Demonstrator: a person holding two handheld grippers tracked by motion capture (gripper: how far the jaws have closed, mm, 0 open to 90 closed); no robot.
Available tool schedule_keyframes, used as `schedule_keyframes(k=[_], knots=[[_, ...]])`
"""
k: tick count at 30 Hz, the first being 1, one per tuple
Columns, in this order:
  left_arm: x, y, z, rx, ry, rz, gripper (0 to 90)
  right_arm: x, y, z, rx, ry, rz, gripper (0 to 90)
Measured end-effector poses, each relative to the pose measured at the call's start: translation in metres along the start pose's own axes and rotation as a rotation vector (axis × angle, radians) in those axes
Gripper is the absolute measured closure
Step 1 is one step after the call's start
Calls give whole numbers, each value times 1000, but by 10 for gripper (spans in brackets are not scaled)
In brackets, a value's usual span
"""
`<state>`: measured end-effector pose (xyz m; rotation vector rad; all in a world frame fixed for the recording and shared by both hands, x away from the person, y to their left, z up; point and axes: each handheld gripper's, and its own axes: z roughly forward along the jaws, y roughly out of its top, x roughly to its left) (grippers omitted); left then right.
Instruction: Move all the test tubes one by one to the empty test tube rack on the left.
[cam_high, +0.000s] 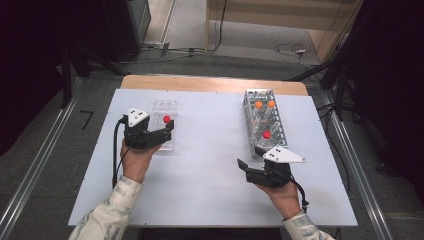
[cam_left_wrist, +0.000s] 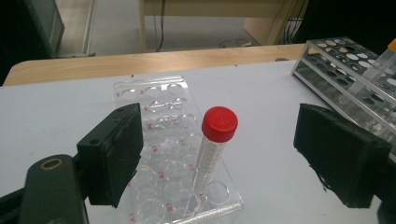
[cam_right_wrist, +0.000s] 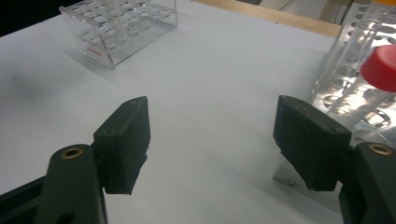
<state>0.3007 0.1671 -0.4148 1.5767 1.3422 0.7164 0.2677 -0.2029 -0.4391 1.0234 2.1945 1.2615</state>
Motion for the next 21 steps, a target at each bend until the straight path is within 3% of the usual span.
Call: schedule_keyframes(k=[21], knots=[[-2, -3, -6, -4, 13, 12, 154, -29, -7, -3, 10, -85, 55, 262]])
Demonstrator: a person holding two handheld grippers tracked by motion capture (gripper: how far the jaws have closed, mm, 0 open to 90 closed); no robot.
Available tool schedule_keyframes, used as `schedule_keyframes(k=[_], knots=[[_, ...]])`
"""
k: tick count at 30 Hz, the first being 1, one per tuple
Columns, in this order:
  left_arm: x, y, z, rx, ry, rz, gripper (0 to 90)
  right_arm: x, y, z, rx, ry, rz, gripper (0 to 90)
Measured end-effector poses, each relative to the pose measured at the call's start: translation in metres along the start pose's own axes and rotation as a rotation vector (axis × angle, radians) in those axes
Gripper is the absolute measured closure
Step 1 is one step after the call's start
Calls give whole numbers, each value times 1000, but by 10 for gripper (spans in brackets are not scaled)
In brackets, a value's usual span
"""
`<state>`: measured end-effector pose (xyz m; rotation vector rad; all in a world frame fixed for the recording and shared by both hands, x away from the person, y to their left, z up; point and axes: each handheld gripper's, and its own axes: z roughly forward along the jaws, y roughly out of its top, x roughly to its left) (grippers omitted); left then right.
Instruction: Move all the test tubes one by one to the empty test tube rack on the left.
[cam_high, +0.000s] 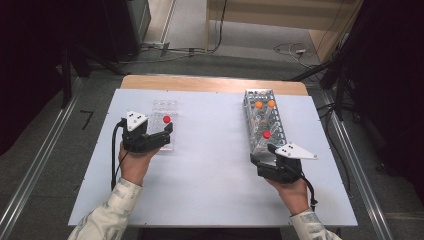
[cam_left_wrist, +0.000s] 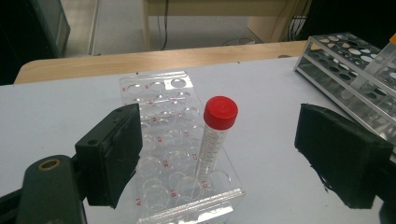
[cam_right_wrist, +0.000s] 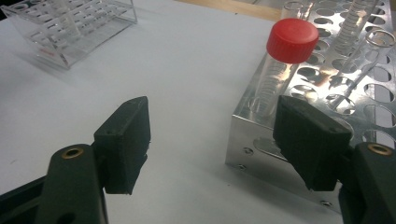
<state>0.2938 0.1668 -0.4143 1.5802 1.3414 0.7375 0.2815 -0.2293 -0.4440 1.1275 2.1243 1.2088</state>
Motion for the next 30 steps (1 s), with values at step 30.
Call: schedule_keyframes(k=[30], knots=[[-4, -2, 2, 8, -5, 11, 160, -18, 4, 29, -46, -90, 32, 576]])
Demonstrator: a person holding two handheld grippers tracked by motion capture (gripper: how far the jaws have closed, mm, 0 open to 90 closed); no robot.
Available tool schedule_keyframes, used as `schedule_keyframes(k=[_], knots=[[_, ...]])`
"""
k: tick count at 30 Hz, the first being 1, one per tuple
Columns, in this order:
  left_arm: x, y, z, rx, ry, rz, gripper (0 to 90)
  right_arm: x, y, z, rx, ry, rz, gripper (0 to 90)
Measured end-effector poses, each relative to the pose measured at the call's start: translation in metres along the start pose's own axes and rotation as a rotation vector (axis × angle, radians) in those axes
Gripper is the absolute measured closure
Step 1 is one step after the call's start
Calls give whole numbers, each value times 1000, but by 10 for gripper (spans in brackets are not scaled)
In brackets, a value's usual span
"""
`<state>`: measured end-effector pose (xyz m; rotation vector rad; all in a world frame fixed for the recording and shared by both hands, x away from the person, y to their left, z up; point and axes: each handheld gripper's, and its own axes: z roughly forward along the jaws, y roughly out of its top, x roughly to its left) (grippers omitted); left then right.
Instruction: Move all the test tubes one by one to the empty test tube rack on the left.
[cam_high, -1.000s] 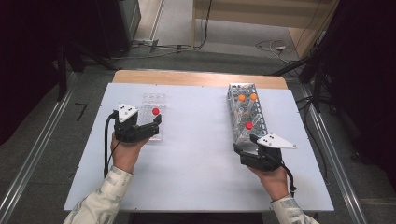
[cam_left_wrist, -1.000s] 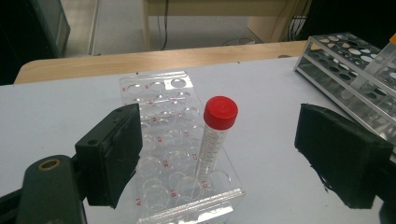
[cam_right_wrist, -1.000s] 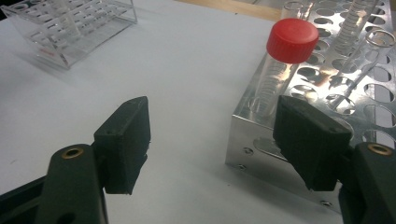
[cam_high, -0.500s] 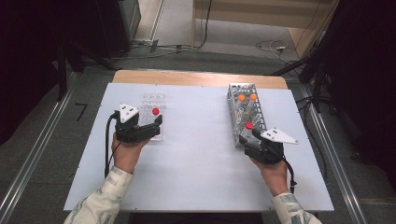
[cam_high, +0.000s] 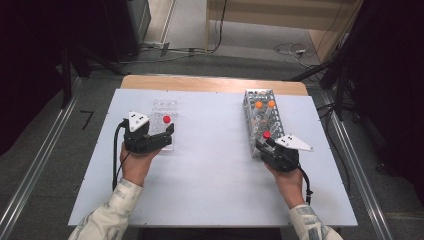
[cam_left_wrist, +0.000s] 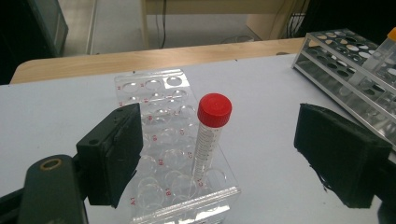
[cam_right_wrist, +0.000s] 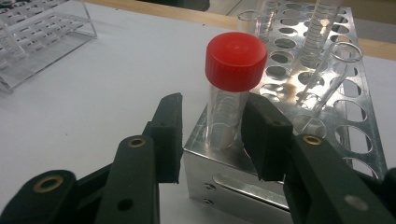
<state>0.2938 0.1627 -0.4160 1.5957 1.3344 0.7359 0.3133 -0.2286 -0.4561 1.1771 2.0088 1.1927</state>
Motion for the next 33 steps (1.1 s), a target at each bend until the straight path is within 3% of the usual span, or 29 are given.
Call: schedule_keyframes(k=[12, 33], knots=[[-1, 0, 0, 3, -3, 2, 167, -1, -1, 4, 3, -35, 5, 708], [-1, 0, 0, 2, -7, 5, 167, -1, 17, -17, -67, -27, 15, 714]])
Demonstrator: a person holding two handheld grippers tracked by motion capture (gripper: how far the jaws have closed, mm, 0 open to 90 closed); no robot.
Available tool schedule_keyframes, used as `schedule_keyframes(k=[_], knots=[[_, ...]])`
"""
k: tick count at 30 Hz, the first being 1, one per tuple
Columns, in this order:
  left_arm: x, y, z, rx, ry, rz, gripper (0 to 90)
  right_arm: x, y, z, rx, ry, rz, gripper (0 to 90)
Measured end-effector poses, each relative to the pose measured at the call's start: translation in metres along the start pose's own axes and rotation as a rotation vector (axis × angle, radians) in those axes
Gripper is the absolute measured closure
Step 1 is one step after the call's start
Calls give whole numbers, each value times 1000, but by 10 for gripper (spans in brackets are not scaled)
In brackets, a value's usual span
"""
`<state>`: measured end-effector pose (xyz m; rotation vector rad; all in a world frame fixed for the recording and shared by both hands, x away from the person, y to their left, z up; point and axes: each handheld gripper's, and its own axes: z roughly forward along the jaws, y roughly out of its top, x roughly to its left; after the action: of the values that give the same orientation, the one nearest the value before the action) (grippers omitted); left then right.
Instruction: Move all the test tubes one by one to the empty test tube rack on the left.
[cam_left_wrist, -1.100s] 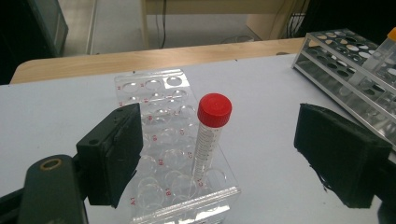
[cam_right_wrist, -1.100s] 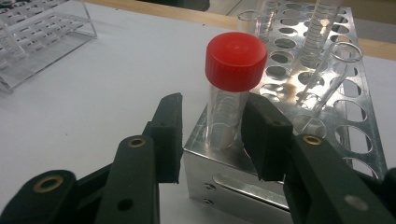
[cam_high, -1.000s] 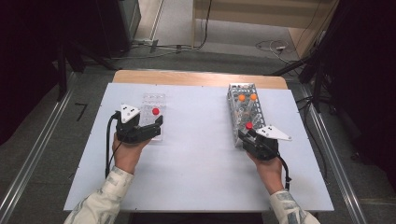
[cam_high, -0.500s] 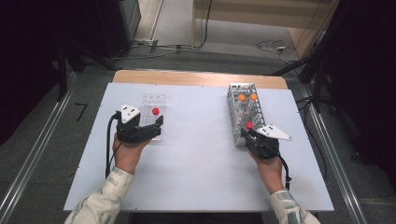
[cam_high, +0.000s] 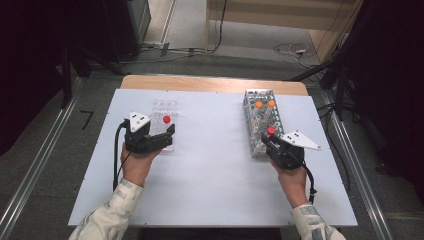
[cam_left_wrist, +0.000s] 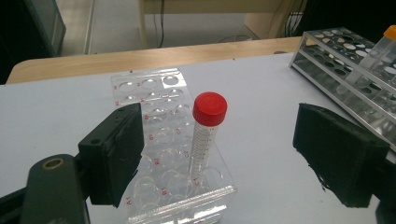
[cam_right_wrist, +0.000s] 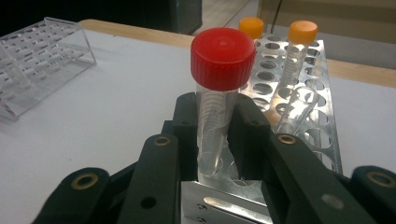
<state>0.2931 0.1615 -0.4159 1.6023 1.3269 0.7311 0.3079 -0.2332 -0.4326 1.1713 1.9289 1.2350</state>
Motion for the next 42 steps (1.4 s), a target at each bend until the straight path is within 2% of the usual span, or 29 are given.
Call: schedule_keyframes(k=[20, 28, 42], knots=[[-1, 1, -1, -6, -4, -2, 168, 7, 18, -23, -43, 40, 2, 716], [-3, 2, -3, -10, -11, 2, 168, 17, 19, -24, -44, 74, -20, 716], [-10, 3, -6, -18, -28, 12, 174, 35, 12, -15, 2, 139, -52, 715]])
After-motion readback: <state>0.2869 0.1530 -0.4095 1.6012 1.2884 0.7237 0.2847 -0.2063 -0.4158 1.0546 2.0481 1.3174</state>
